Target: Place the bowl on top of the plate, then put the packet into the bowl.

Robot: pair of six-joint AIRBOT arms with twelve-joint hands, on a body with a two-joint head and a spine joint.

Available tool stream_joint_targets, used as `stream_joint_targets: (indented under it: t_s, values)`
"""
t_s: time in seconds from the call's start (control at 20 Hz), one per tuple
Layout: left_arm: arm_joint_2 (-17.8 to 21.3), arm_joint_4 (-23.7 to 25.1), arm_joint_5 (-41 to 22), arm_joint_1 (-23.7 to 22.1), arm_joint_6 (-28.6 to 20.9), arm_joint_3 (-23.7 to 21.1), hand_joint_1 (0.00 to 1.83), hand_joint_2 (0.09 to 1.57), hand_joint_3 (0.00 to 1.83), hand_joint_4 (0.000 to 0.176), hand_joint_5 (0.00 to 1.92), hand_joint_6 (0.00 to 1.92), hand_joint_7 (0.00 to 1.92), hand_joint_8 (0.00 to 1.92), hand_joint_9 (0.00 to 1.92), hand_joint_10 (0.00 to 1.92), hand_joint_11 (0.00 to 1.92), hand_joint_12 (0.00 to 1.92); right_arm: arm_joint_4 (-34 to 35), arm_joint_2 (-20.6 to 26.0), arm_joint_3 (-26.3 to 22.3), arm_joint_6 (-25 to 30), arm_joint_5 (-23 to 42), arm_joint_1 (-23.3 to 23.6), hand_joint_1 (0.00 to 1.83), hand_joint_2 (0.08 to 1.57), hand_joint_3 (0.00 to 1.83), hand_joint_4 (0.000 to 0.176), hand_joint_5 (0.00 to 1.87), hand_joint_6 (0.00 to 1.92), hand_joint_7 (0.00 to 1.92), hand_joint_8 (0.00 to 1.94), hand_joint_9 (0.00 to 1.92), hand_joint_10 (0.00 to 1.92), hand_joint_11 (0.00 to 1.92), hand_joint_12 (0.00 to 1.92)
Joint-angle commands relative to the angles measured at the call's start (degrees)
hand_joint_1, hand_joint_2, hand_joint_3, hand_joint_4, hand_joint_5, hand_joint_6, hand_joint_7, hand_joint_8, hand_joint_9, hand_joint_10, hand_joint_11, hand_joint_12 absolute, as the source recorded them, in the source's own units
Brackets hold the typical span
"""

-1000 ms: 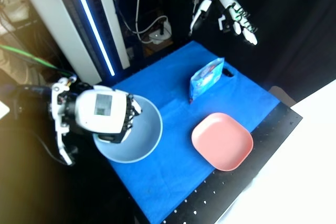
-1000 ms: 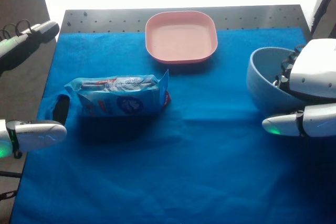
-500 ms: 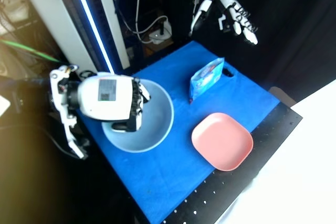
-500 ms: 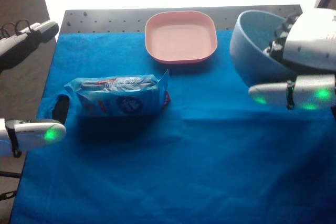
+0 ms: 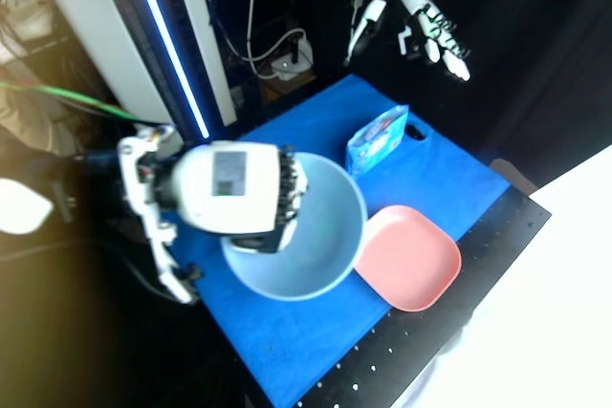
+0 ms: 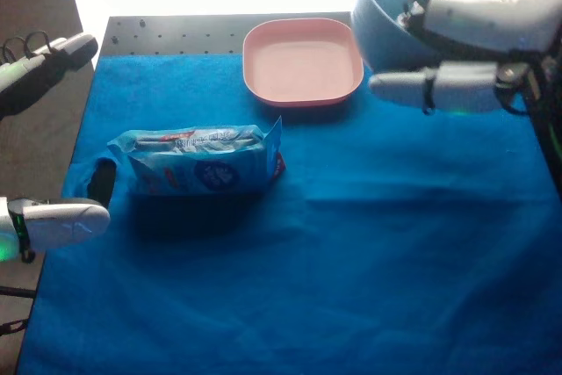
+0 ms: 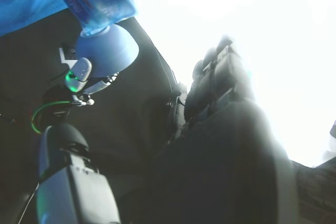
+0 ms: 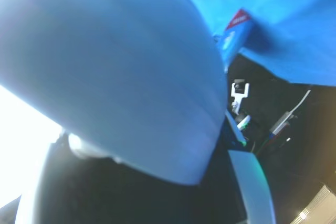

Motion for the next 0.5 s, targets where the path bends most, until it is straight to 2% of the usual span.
stream_joint_targets:
  t_s: [0.0,0.05,0.1,0.15,0.2,0.25,0.3,0.35,0.4,0.45]
  values:
    - [-0.1,-0.5,-6.8,-0.4,-0.4,0.4,0.59,0.83,0.0,0.176,0.04,0.01,0.0,0.0,0.0,0.0,0.0,0.0,1.4,-0.8,0.6,-0.4,4.3,1.8,0.54,1.57,0.01,0.176,1.2,1.92,1.61,1.94,1.72,1.92,1.69,1.92]
    - [-0.1,-0.4,-6.7,-0.5,-0.5,0.4,0.57,0.84,0.0,0.176,0.04,0.0,0.0,0.0,0.0,0.0,0.0,0.0,0.2,-1.8,1.3,-0.4,3.2,2.9,0.61,1.56,0.0,0.176,1.2,1.92,1.62,1.94,1.72,1.92,1.7,1.92]
    - [-0.2,-0.4,-6.7,-0.5,-0.5,0.5,0.57,0.83,0.0,0.176,0.04,0.0,0.0,0.0,0.0,0.0,0.0,0.0,-1.0,-2.9,2.2,-0.4,2.2,4.0,0.55,1.56,0.0,0.176,1.15,1.92,1.6,1.94,1.72,1.92,1.69,1.92]
    - [-0.2,-0.3,-6.6,-0.5,-0.6,0.5,0.58,0.83,0.0,0.176,0.05,0.01,0.0,0.0,0.0,0.0,0.0,0.0,-1.9,-4.3,3.3,-0.4,1.1,4.9,0.66,1.55,0.0,0.147,1.02,1.92,1.58,1.94,1.69,1.92,1.64,1.92]
    - [-0.3,-0.2,-6.5,-0.6,-0.6,0.6,0.58,0.83,0.0,0.176,0.05,0.01,0.0,0.0,0.0,0.0,0.0,0.0,-2.1,-5.2,4.1,-0.4,0.6,5.3,0.66,1.55,0.0,0.147,1.02,1.92,1.58,1.94,1.69,1.92,1.64,1.92]
    - [-0.3,0.0,-6.4,-0.7,-0.7,0.7,0.57,0.83,0.0,0.176,0.04,0.0,0.0,0.0,0.0,0.0,0.0,0.0,-2.2,-6.6,5.3,-0.4,-0.2,5.8,1.02,1.35,0.0,0.0,0.7,1.61,1.49,1.94,1.67,1.92,1.68,1.92]
    - [-0.3,0.1,-6.3,-0.8,-0.8,0.7,0.57,0.83,0.0,0.176,0.04,0.0,0.0,0.0,0.0,0.0,0.0,0.0,-2.2,-7.5,6.0,-0.4,-0.7,6.1,1.02,1.35,0.0,0.0,0.7,1.61,1.49,1.94,1.67,1.92,1.68,1.92]
    - [-0.3,0.3,-6.1,-1.0,-0.8,0.9,0.56,0.84,0.0,0.176,0.04,0.0,0.0,0.0,0.0,0.0,0.0,0.0,-2.9,-9.0,7.2,-0.4,-1.8,7.0,1.13,1.33,0.0,0.0,0.75,1.77,1.49,1.94,1.69,1.92,1.71,1.92]
    - [-0.3,0.4,-6.1,-1.1,-0.8,1.0,0.58,0.84,0.0,0.176,0.04,0.0,0.0,0.0,0.0,0.0,0.0,0.0,-3.4,-10.1,8.0,-0.4,-2.5,7.5,1.0,1.39,0.01,0.0,0.79,1.89,1.48,1.94,1.67,1.92,1.68,1.92]
    - [-0.4,0.4,-6.1,-1.2,-0.9,1.0,0.58,0.83,0.0,0.176,0.04,0.0,0.0,0.0,0.0,0.0,0.0,0.0,-4.3,-11.1,8.7,-0.5,-3.5,8.0,0.88,1.45,0.01,0.0,0.84,1.92,1.5,1.94,1.67,1.92,1.66,1.92]
